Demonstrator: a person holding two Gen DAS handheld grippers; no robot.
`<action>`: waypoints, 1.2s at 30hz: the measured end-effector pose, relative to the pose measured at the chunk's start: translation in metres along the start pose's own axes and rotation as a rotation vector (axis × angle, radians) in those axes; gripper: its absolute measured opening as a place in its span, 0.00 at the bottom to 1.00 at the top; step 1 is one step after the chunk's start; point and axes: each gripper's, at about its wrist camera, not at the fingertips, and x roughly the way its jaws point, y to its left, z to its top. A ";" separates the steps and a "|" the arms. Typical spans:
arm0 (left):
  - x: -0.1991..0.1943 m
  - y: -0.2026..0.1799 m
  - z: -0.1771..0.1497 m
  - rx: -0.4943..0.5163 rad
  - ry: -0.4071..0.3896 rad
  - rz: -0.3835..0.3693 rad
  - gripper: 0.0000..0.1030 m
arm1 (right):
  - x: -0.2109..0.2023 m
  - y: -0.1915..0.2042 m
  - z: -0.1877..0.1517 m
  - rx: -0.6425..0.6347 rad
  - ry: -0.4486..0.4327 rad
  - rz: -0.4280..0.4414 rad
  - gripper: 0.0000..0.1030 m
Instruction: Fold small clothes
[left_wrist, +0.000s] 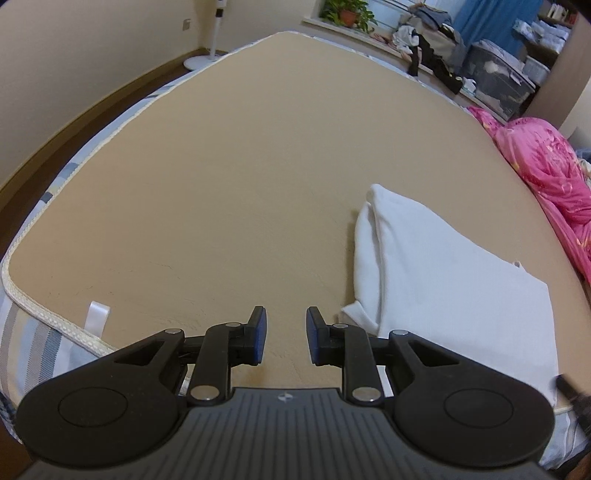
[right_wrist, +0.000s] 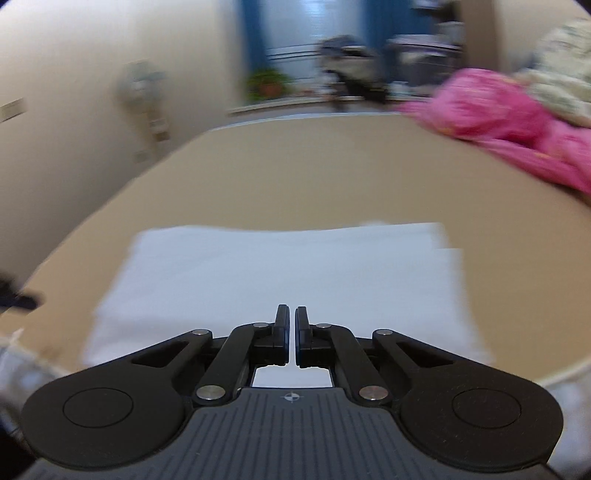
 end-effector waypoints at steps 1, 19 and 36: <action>0.001 0.004 0.001 -0.009 0.001 0.002 0.25 | 0.009 0.023 -0.003 -0.030 0.008 0.043 0.02; 0.021 0.049 0.022 -0.105 0.046 0.001 0.26 | 0.118 0.184 -0.037 -0.481 0.196 0.210 0.33; 0.035 0.019 0.020 -0.065 0.071 0.034 0.26 | 0.048 0.058 0.091 0.030 -0.023 0.314 0.07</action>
